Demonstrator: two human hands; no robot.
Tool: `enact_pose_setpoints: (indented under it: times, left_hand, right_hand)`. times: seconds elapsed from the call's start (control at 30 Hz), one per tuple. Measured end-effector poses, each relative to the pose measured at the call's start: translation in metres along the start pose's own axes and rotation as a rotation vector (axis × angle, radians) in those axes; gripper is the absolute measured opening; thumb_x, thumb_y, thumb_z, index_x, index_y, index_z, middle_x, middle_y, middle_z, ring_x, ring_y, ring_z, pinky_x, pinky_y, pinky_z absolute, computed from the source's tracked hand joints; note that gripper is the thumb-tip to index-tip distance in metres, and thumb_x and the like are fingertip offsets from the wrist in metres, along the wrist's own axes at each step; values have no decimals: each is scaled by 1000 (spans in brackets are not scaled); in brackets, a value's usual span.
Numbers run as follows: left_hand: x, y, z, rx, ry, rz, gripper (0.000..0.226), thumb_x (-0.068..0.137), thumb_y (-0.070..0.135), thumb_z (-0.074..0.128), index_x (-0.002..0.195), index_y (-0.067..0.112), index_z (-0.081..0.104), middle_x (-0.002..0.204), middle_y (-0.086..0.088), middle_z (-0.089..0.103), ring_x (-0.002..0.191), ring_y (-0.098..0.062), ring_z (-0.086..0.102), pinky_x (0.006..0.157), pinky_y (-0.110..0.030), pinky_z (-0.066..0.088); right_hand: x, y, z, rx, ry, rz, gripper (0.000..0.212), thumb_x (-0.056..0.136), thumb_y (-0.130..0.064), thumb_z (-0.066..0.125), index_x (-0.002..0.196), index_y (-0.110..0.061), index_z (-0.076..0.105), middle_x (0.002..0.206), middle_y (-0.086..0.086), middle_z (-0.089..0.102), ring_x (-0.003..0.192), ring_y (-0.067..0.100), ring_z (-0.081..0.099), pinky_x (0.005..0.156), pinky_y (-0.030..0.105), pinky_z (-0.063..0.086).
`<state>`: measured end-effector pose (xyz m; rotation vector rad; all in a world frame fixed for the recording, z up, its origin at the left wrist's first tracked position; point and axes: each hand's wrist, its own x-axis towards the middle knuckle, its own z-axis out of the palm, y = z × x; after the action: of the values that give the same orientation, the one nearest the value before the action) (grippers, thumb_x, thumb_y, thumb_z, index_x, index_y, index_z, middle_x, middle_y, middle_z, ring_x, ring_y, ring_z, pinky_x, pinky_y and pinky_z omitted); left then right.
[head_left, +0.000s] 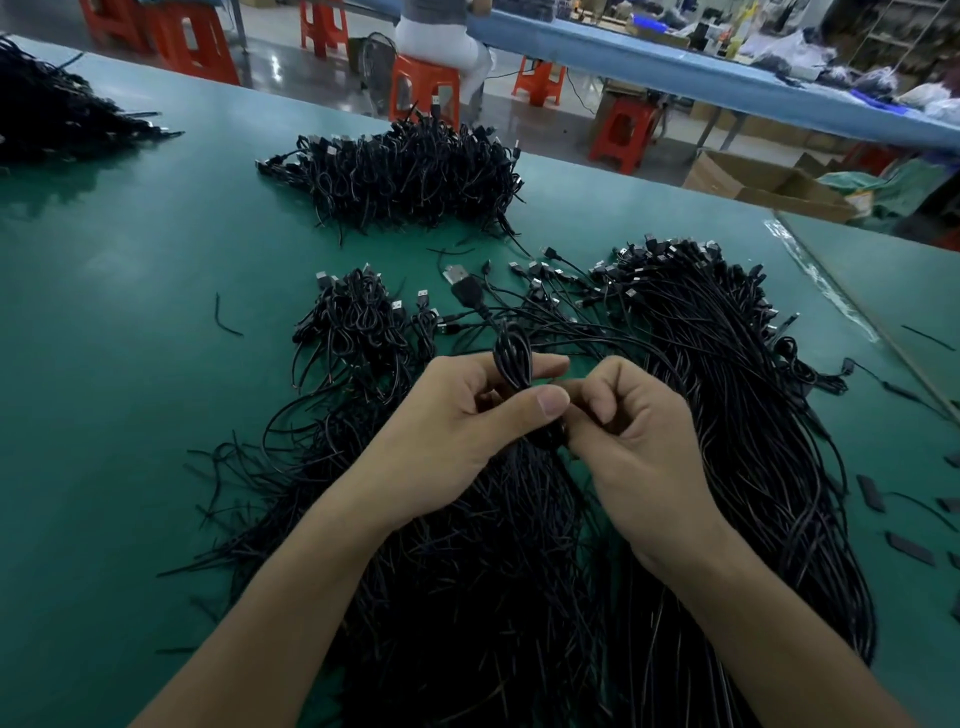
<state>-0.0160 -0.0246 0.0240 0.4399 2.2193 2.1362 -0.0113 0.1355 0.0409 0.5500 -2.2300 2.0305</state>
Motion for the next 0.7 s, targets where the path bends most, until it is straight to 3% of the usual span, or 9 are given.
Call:
enact_pose_setpoints:
  times: [0.07, 0.17, 0.23, 0.33, 0.4, 0.47, 0.5, 0.6, 0.7]
  left_hand:
    - [1, -2, -2, 8, 31, 36, 41, 79, 47, 73, 116, 29, 68, 102, 9, 76, 99, -7, 70, 85, -23, 55]
    - [1, -5, 0, 14, 102, 55, 33, 76, 46, 79, 102, 33, 65, 79, 9, 70, 74, -8, 64, 72, -25, 54]
    - [1, -3, 3, 30, 117, 68, 22, 77, 45, 75, 94, 33, 68, 76, 5, 68, 69, -17, 61, 71, -34, 56]
    - [2, -2, 5, 47, 116, 101, 24, 80, 40, 66, 96, 24, 73, 87, -16, 69, 82, -43, 62, 78, -58, 54]
    - [4, -3, 4, 74, 131, 70, 21, 84, 34, 64, 99, 25, 74, 87, -19, 70, 77, -44, 63, 73, -60, 56]
    - [8, -9, -4, 41, 205, -29, 13, 91, 24, 63, 99, 29, 73, 79, 0, 71, 70, -32, 65, 65, -48, 62]
    - [12, -13, -10, 30, 247, -75, 11, 95, 21, 63, 99, 28, 72, 75, 8, 70, 69, -21, 65, 63, -36, 62]
    - [29, -24, -39, 239, 370, -120, 26, 93, 22, 68, 119, 17, 64, 82, 4, 69, 64, -10, 68, 63, -26, 60]
    - [49, -29, -63, 424, 498, -129, 38, 94, 23, 69, 129, 14, 58, 85, 1, 68, 62, -8, 69, 63, -25, 61]
  right_hand:
    - [1, 0, -1, 67, -1, 81, 43, 89, 7, 60, 67, -20, 35, 67, 6, 52, 59, 19, 36, 50, 20, 35]
    - [5, 4, -6, 127, 9, 185, 39, 93, 10, 56, 71, -17, 37, 73, 1, 62, 64, 18, 42, 54, 23, 40]
    - [7, 5, -9, 93, -14, 192, 37, 93, 9, 56, 72, -16, 39, 72, -3, 62, 65, 18, 44, 56, 26, 40]
    - [10, 5, -11, 108, -88, 165, 29, 89, -4, 66, 74, -15, 44, 69, -7, 65, 61, 5, 54, 56, 18, 43]
    - [13, 8, -16, 45, -83, 161, 23, 84, -18, 71, 78, -16, 50, 70, -3, 69, 61, 9, 61, 56, 20, 48]
    - [15, 20, -27, -257, -28, 151, 15, 91, -28, 68, 88, -20, 55, 76, -4, 72, 67, 19, 65, 61, 34, 53]
    - [16, 28, -34, -466, 2, 149, 11, 94, -31, 64, 95, -23, 58, 82, -6, 71, 75, 14, 65, 70, 36, 55]
    - [12, 55, -55, -1118, -104, 258, 36, 100, -34, 55, 133, -20, 52, 119, -3, 62, 113, 15, 54, 97, 35, 46]
    - [7, 73, -59, -1476, -167, 365, 43, 103, -32, 46, 144, -20, 43, 137, 2, 54, 128, 25, 44, 104, 40, 36]
